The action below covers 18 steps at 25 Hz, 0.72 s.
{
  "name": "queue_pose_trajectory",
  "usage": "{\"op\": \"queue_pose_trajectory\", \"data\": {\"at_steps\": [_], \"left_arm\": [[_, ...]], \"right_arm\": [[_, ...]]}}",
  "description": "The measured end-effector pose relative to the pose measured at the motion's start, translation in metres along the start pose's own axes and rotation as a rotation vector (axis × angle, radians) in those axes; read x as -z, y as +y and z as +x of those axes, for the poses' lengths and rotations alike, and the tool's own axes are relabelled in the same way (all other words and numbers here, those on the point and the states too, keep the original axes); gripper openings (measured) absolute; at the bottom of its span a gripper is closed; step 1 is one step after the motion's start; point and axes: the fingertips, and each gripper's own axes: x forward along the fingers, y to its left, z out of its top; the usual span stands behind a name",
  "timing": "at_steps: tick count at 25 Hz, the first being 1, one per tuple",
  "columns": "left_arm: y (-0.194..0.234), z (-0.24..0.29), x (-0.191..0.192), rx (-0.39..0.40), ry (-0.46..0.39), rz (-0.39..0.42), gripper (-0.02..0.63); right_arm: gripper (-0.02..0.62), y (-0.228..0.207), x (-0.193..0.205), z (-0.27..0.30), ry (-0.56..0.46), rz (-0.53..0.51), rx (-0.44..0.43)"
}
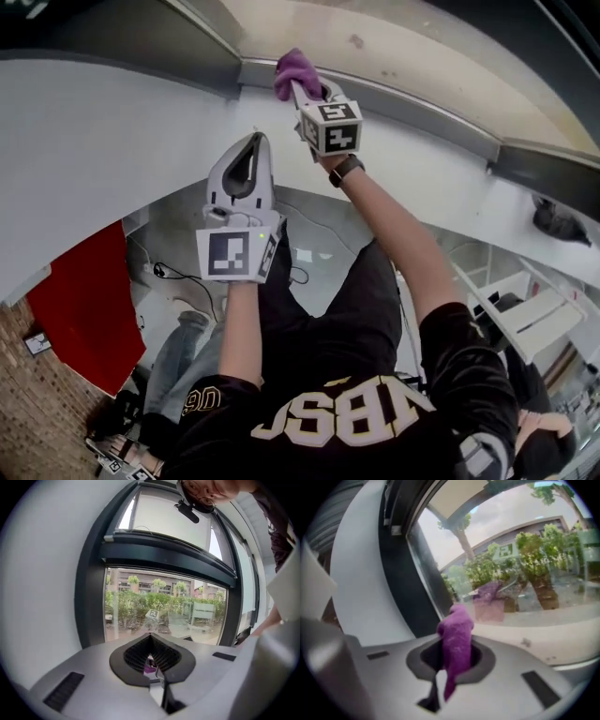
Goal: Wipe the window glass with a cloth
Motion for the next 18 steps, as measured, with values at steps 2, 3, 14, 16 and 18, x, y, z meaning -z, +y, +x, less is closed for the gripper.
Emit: {"op": "queue_pose_trajectory", "data": {"at_steps": [2, 3, 14, 16, 18], "left_arm": [[0.034, -0.01, 0.004, -0.033, 0.007, 0.017, 0.018], [0.048, -0.014, 0.006, -0.046, 0.012, 0.022, 0.018], [0.048, -0.005, 0.026, -0.004, 0.032, -0.026, 0.018], [0.011, 0.012, 0.032, 0.043, 0.039, -0.051, 0.018], [-0.036, 0.031, 0.036, 0.109, 0.044, -0.061, 0.018]], "right_arm": [[0.037, 0.039, 0.0, 0.051, 0.012, -0.059, -0.044], [0.037, 0.055, 0.0, 0.074, 0.021, -0.092, -0.058], [0.037, -0.017, 0.009, 0.063, 0.066, -0.04, 0.062], [0.037, -0.068, 0.016, 0.014, 0.07, -0.012, 0.127], [0.037, -0.126, 0.02, -0.044, 0.056, 0.034, 0.209]]}}
